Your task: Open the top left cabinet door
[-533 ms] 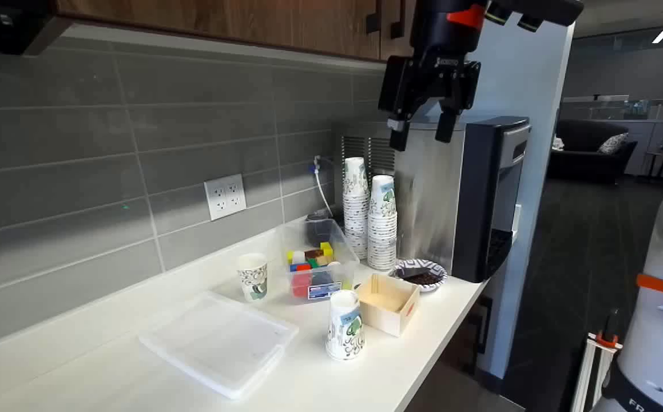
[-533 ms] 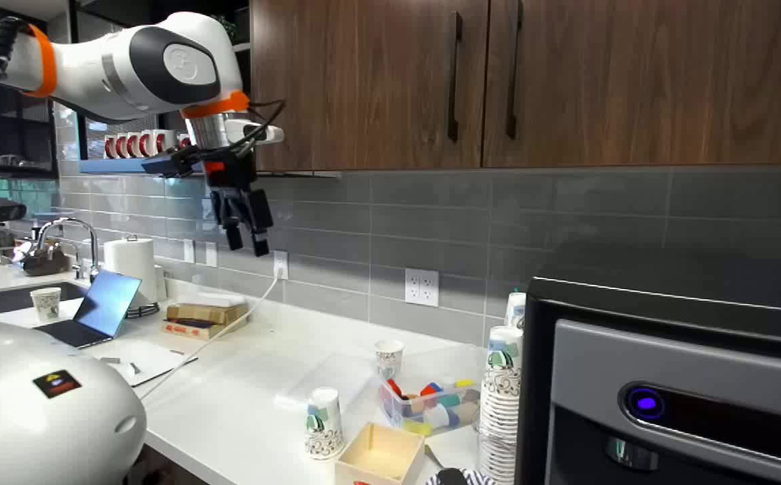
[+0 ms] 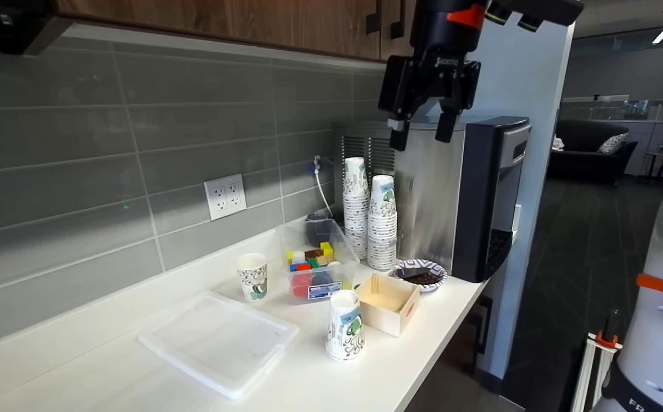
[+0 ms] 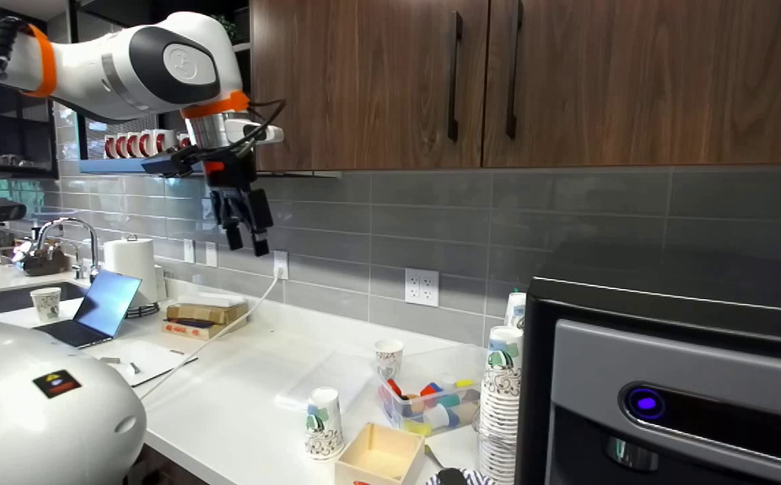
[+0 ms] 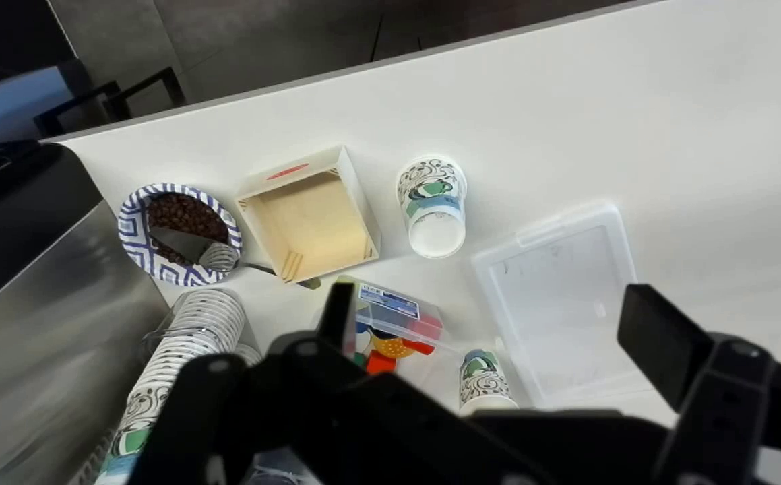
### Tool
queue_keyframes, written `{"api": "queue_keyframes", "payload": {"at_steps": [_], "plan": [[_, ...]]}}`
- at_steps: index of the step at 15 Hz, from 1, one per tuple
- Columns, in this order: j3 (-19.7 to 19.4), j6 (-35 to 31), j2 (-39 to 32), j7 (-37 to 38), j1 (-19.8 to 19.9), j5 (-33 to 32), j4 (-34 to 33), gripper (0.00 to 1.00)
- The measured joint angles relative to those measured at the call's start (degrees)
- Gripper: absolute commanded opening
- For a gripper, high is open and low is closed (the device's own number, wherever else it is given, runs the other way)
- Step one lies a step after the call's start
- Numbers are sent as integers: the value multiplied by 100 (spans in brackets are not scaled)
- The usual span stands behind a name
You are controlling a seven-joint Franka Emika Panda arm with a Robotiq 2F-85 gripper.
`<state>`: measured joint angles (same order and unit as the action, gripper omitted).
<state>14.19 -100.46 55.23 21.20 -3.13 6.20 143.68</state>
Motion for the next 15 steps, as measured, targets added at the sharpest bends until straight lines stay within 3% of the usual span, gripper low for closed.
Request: {"api": "queue_keyframes", "payload": {"at_steps": [5, 15], "plan": [[-115, -3, 18, -251, 11, -118, -125, 100], [-1043, -274, 5, -1633, 191, -1052, -1334, 100]]}}
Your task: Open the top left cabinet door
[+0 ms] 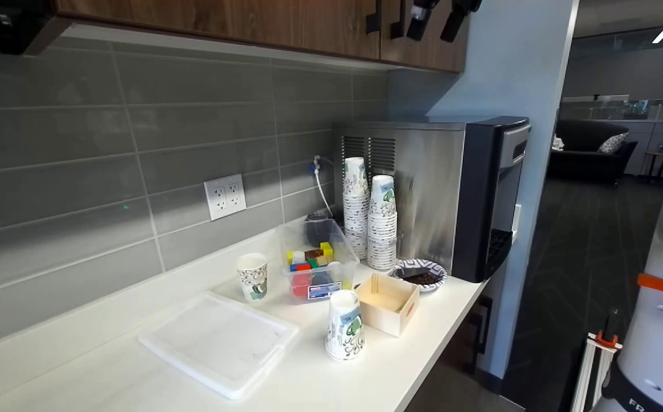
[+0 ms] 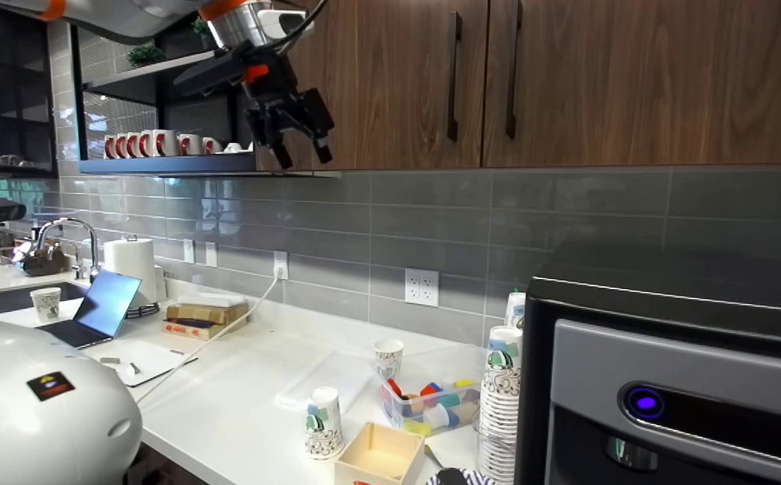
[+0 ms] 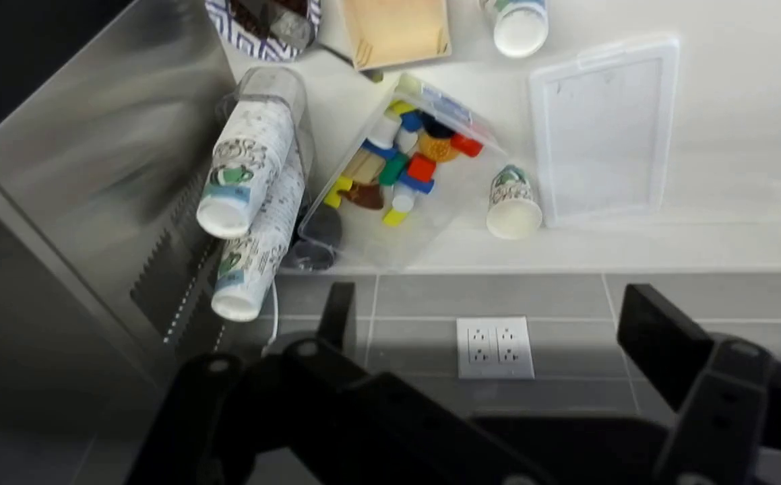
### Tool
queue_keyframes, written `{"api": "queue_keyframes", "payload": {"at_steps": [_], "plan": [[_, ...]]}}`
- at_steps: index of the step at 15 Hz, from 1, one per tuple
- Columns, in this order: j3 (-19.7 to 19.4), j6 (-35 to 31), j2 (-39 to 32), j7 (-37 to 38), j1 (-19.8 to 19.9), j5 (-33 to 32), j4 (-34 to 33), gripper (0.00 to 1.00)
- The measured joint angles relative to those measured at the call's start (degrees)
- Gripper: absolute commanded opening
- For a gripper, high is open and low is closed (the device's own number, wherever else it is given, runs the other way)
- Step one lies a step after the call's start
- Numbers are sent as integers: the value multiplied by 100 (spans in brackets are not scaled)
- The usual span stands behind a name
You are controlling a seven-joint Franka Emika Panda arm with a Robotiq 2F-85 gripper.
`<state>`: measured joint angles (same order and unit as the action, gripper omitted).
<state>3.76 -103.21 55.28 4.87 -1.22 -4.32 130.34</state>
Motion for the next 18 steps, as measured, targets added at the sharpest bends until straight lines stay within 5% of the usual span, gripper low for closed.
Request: {"api": "queue_keyframes", "payload": {"at_steps": [12, 18], "plan": [[-560, -2594, -1111, -1116, 149, -596, -858, 100], [-788, -3854, -1685, -1245, 526, -655, -1164, 100]]}}
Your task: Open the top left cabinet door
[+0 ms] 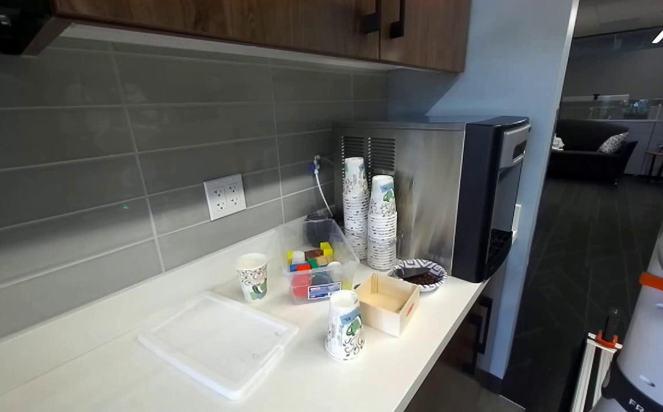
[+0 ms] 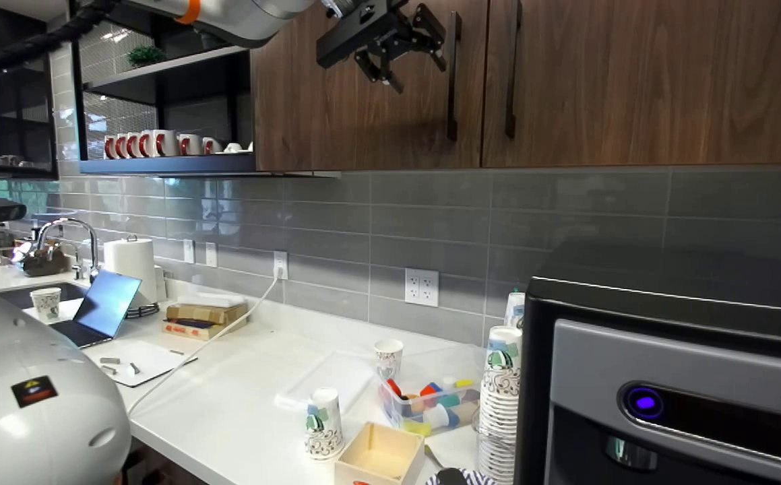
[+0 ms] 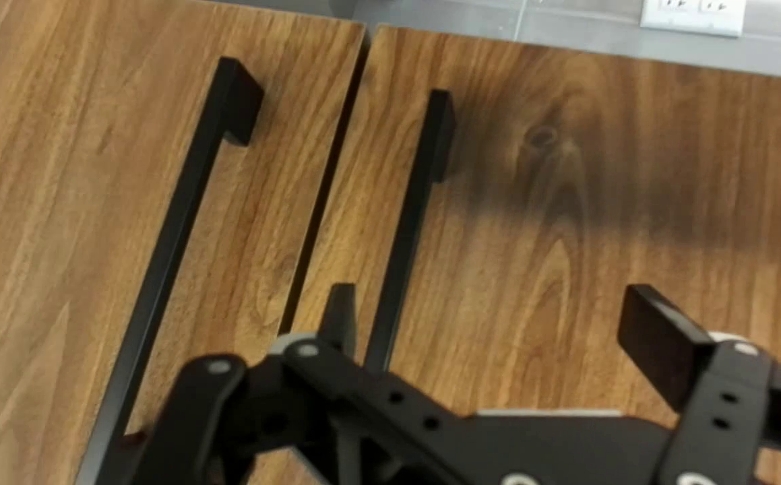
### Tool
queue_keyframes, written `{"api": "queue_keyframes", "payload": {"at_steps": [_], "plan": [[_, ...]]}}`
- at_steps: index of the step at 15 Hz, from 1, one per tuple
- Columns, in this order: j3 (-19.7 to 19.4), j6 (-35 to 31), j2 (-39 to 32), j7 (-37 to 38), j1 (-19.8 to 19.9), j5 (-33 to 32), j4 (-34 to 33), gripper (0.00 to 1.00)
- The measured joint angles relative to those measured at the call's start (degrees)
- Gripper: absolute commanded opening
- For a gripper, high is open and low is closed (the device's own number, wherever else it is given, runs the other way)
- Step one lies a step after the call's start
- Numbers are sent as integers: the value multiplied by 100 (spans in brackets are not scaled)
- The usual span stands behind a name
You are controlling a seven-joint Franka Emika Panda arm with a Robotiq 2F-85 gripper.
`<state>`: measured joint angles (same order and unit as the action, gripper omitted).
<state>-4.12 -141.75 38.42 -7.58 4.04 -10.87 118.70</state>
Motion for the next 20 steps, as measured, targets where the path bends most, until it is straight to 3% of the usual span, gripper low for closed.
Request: {"api": "queue_keyframes", "payload": {"at_steps": [4, 9, 16, 20], "plan": [[96, -873, -363, 204, 344, -112, -10, 100], [393, -1458, -688, 663, 845, -359, -7, 100], [1112, -1676, -729, 2043, 2145, -1212, 3, 100], [1452, -1677, -687, 2739, 2581, -1515, 11, 100]]}}
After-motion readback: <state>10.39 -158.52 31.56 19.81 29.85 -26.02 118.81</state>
